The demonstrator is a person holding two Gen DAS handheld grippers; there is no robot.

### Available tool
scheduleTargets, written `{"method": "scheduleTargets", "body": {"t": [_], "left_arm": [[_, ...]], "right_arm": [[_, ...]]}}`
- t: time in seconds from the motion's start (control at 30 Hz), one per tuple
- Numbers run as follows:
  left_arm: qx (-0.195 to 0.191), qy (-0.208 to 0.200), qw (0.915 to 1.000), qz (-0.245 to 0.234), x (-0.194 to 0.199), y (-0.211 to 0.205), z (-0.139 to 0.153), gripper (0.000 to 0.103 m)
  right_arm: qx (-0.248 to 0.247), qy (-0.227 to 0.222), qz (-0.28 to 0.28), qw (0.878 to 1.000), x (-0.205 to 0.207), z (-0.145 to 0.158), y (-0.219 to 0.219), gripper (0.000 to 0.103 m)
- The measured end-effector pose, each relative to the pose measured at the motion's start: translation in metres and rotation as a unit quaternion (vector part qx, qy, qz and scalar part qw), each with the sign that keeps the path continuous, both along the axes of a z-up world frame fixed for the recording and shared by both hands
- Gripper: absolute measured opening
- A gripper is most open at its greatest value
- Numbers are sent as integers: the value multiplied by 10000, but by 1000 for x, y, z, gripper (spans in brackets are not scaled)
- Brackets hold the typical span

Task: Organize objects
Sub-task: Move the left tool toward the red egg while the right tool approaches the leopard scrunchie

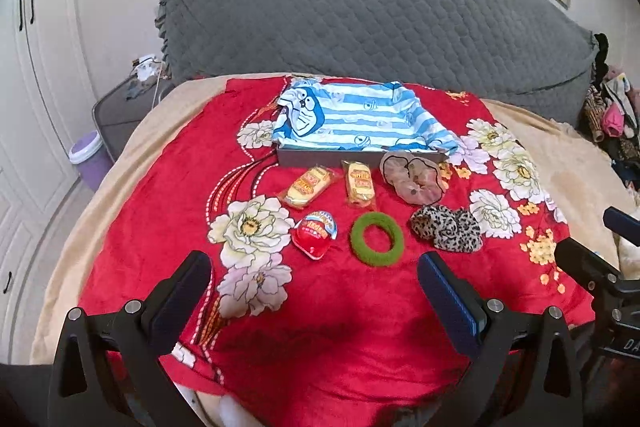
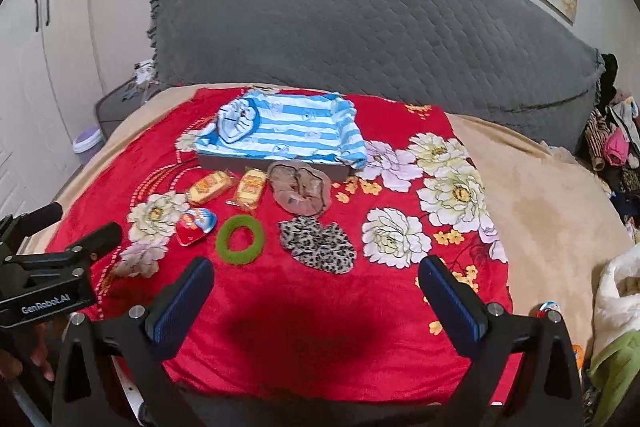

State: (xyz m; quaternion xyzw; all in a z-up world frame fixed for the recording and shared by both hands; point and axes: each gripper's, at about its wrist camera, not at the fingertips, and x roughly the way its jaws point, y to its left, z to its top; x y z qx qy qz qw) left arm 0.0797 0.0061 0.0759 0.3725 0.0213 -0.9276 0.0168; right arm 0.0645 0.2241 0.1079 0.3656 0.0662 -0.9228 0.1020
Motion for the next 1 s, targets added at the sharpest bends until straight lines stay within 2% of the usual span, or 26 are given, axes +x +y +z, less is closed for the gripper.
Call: {"method": "scheduleTargets", "body": {"t": [0.23, 0.4, 1.0], "left_arm": [[-159, 7, 9997, -158, 24, 1, 12, 103], [-299, 69, 9991, -284, 31, 9, 15, 103], [8, -483, 9988, -28, -17, -8, -35, 103]], "right_arm": [[130, 101, 229, 9996, 21, 13, -12, 103], [51, 60, 322, 9994, 29, 15, -15, 103], [141, -639, 71, 9978, -17, -44, -10, 103]]}}
